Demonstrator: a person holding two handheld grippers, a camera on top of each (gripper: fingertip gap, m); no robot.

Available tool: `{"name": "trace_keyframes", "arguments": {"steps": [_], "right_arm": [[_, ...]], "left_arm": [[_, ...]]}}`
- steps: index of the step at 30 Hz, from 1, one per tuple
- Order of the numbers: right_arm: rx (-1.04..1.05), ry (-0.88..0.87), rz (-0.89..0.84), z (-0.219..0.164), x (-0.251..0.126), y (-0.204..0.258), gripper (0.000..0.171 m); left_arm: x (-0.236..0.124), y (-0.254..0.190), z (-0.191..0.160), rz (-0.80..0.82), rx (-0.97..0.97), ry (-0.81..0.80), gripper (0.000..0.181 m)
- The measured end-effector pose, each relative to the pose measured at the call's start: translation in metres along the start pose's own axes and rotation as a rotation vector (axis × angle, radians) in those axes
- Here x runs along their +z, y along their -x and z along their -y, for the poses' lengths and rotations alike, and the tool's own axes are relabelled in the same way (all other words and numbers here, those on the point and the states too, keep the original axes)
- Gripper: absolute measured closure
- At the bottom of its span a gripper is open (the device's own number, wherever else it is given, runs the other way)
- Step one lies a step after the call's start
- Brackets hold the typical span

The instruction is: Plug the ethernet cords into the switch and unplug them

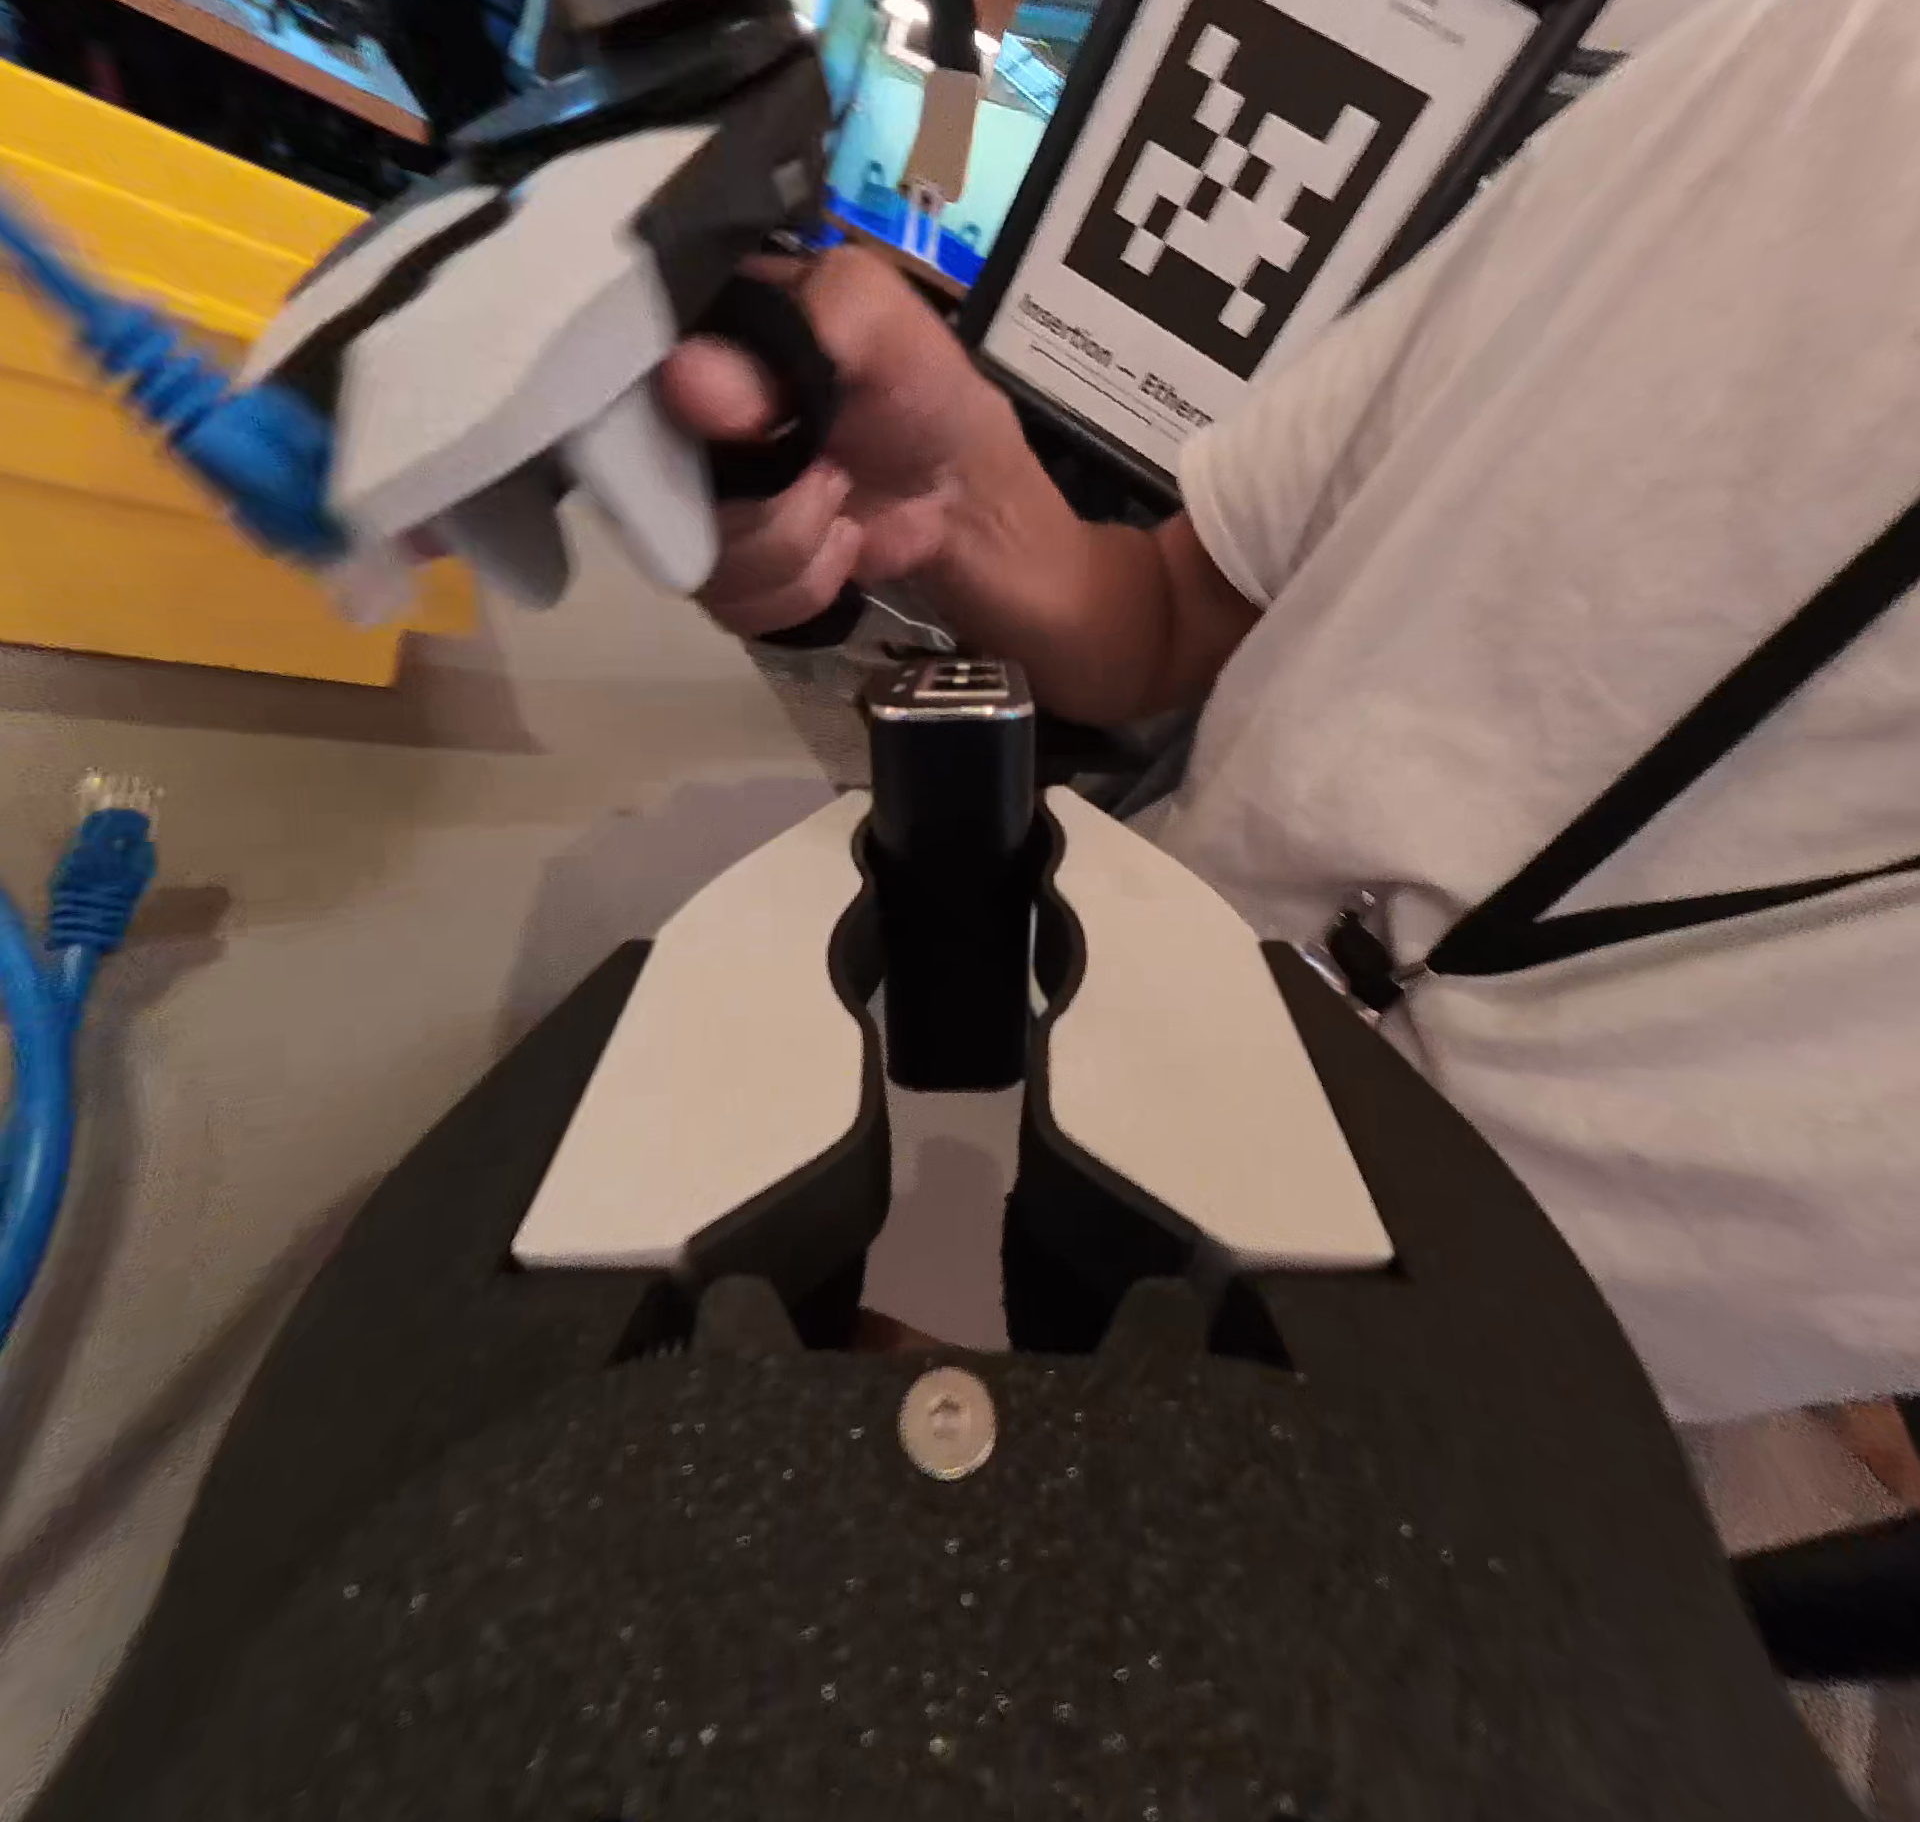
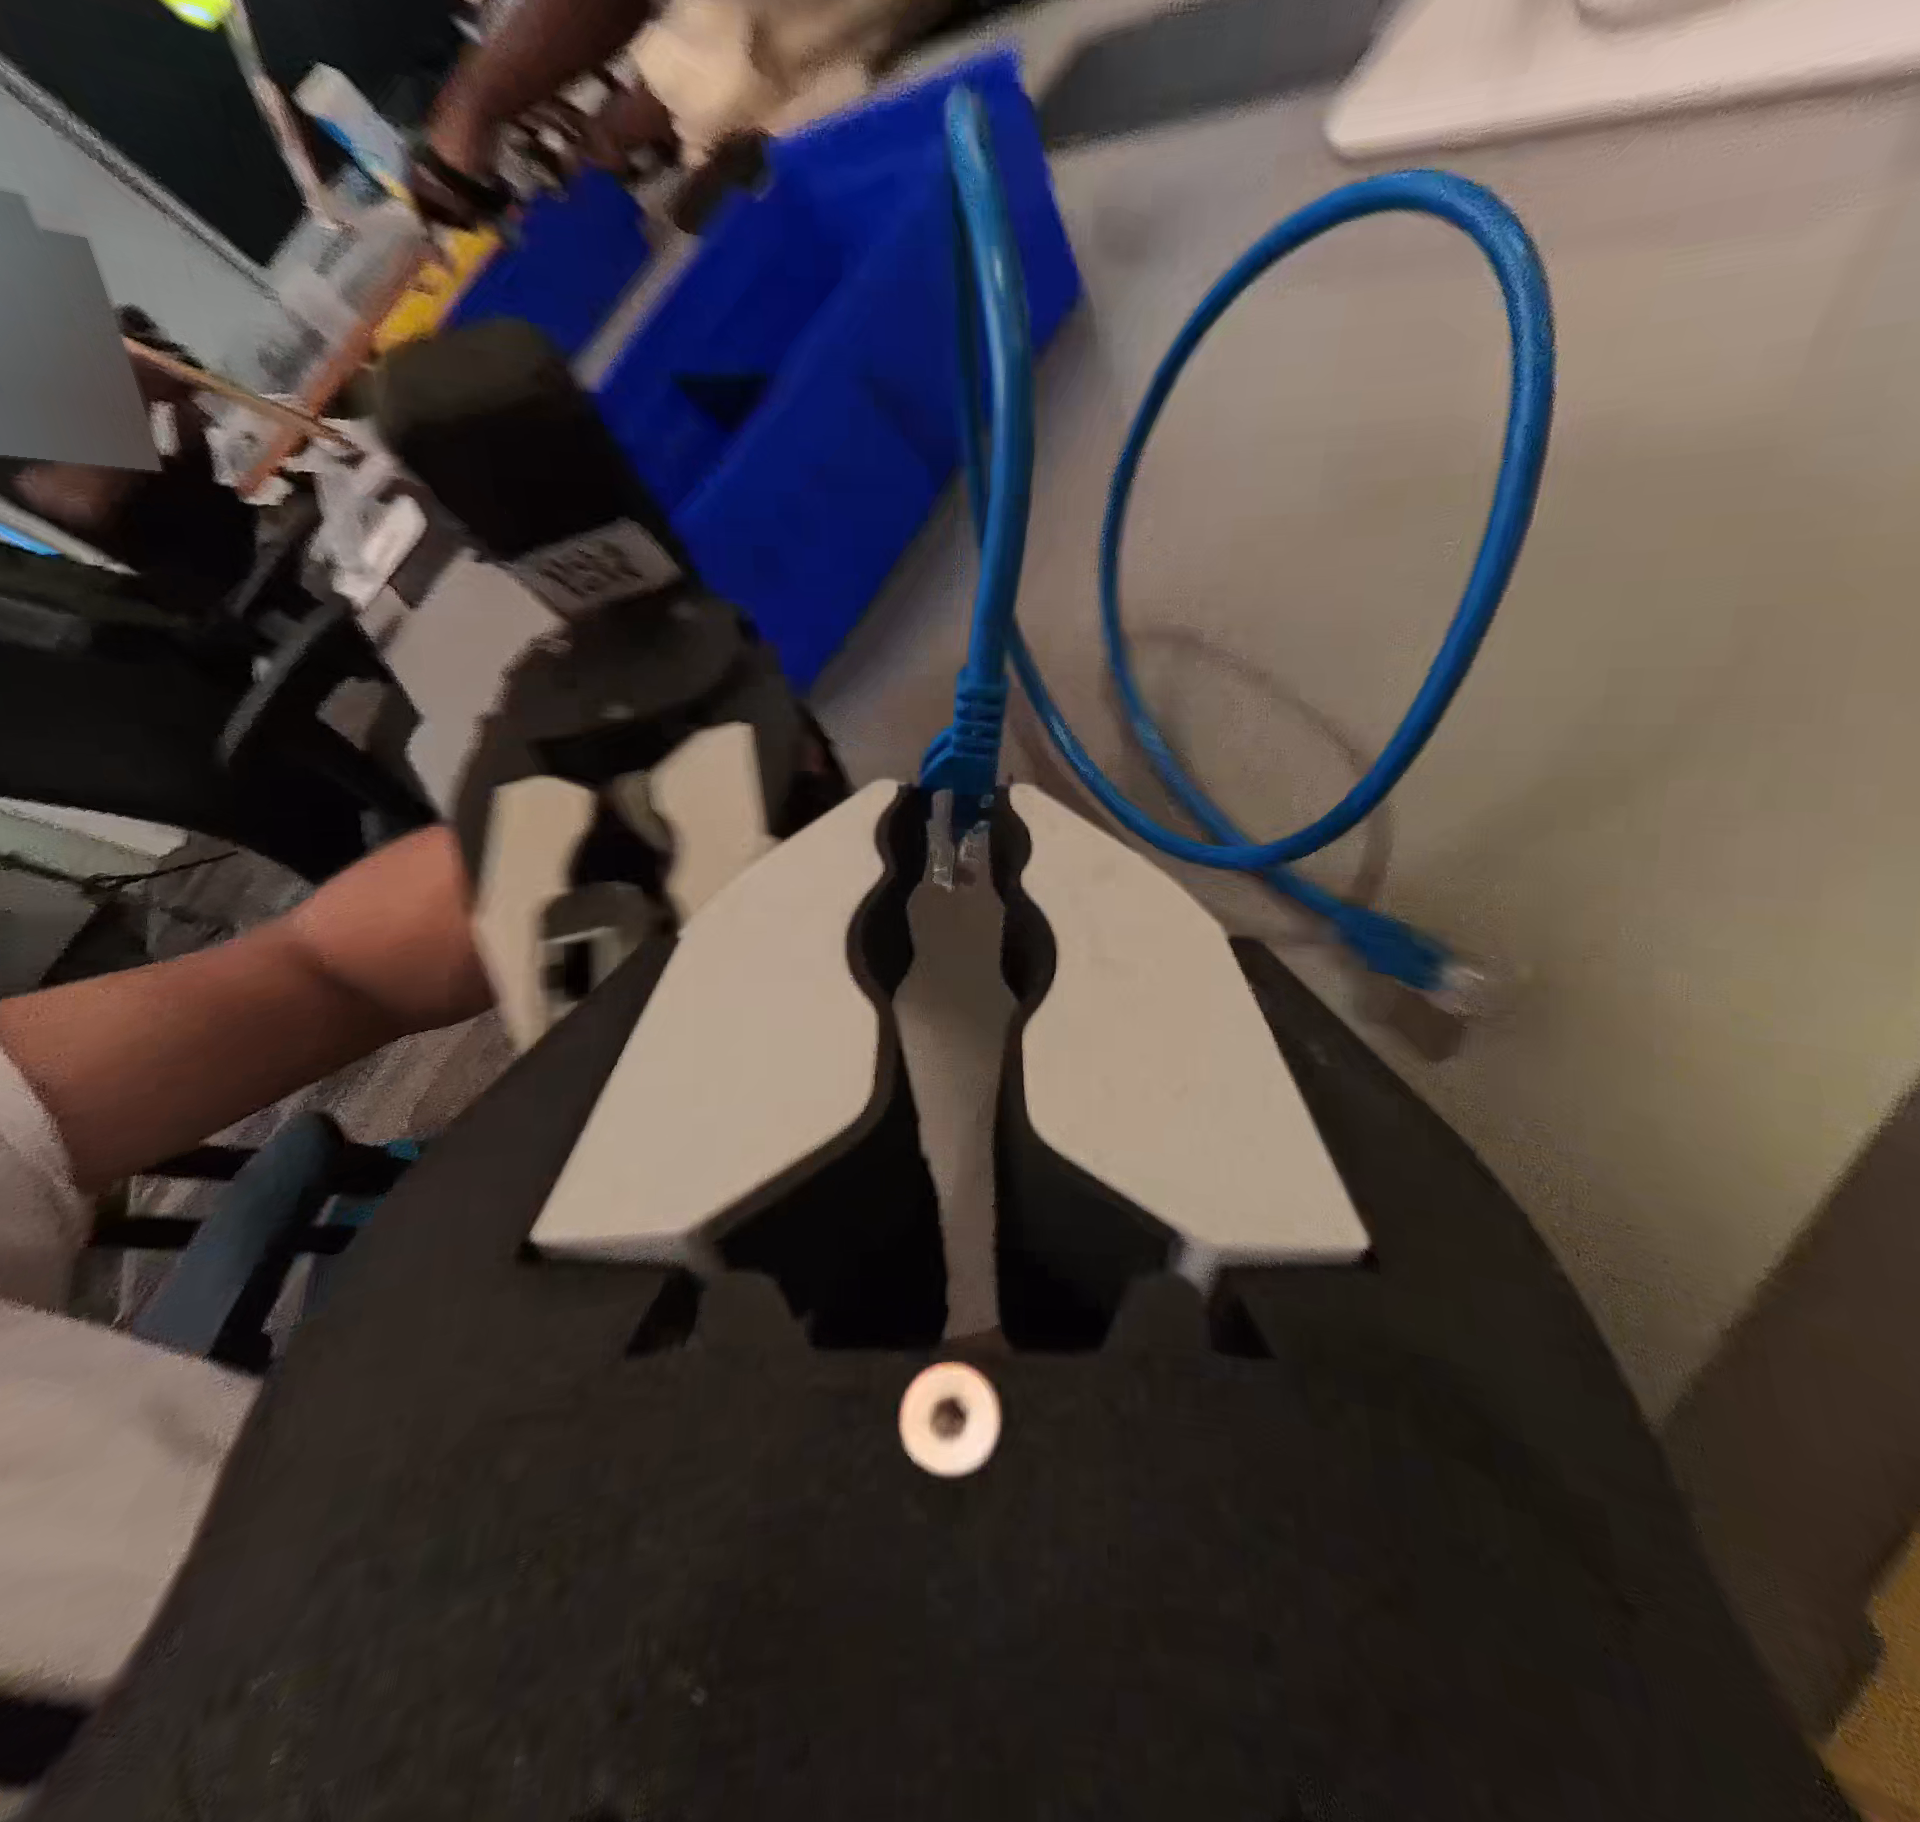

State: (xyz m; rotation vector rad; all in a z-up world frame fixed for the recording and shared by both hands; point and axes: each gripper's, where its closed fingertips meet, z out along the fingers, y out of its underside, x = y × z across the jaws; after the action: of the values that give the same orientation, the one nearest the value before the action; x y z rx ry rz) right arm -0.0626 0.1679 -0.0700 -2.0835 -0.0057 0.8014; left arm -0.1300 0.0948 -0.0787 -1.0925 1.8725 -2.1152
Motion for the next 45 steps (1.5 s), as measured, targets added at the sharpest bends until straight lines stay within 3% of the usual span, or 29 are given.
{"name": "trace_keyframes", "arguments": {"steps": [4, 7, 11, 14, 17, 22, 26, 28, 30, 35, 39, 42, 45], "right_arm": [[-0.046, 0.128, -0.195, -0.036, 0.021, -0.043, 0.157], [-0.184, 0.217, -0.41, -0.048, 0.025, -0.076, 0.134], [-0.335, 0.211, -0.561, -0.015, 0.007, -0.083, 0.133], [-0.4, 0.248, -0.462, 0.023, 0.01, -0.069, 0.133], [-0.59, 0.486, -0.432, 0.039, 0.037, -0.088, 0.132], [-0.876, 0.936, -0.351, 0.014, 0.08, -0.14, 0.126], [-0.943, 1.074, -0.369, 0.006, 0.087, -0.167, 0.129], [-0.894, 1.077, -0.343, 0.007, 0.09, -0.168, 0.134], [-0.838, 1.108, -0.299, 0.002, 0.088, -0.168, 0.158], [-0.948, 1.076, -0.341, 0.006, 0.086, -0.171, 0.159], [-1.044, 0.841, -0.403, 0.047, 0.071, -0.132, 0.159], [-1.143, 0.621, -0.518, 0.103, 0.023, -0.087, 0.159], [-1.165, 0.403, -0.656, 0.157, -0.056, -0.047, 0.159]], "left_arm": [[0.002, -0.005, -0.004, -0.028, 0.0, 0.028, 0.156], [0.001, 0.001, -0.005, -0.01, -0.024, 0.019, 0.157], [0.001, 0.005, -0.008, 0.007, -0.026, 0.033, 0.157], [0.001, 0.008, -0.01, 0.017, -0.037, 0.033, 0.157], [0.003, 0.009, -0.013, 0.024, -0.037, 0.048, 0.157], [0.008, 0.007, -0.02, 0.015, -0.03, 0.083, 0.157], [0.009, 0.006, -0.021, 0.011, -0.033, 0.089, 0.157], [0.01, 0.004, -0.02, 0.009, -0.026, 0.089, 0.157], [0.01, 0.003, -0.018, 0.008, -0.023, 0.083, 0.157], [0.012, 0.002, -0.018, 0.008, -0.016, 0.079, 0.157], [0.013, 0.003, -0.021, 0.012, -0.01, 0.095, 0.157], [0.013, 0.005, -0.022, 0.021, -0.01, 0.097, 0.157], [0.013, 0.005, -0.021, 0.02, -0.011, 0.094, 0.157]]}}
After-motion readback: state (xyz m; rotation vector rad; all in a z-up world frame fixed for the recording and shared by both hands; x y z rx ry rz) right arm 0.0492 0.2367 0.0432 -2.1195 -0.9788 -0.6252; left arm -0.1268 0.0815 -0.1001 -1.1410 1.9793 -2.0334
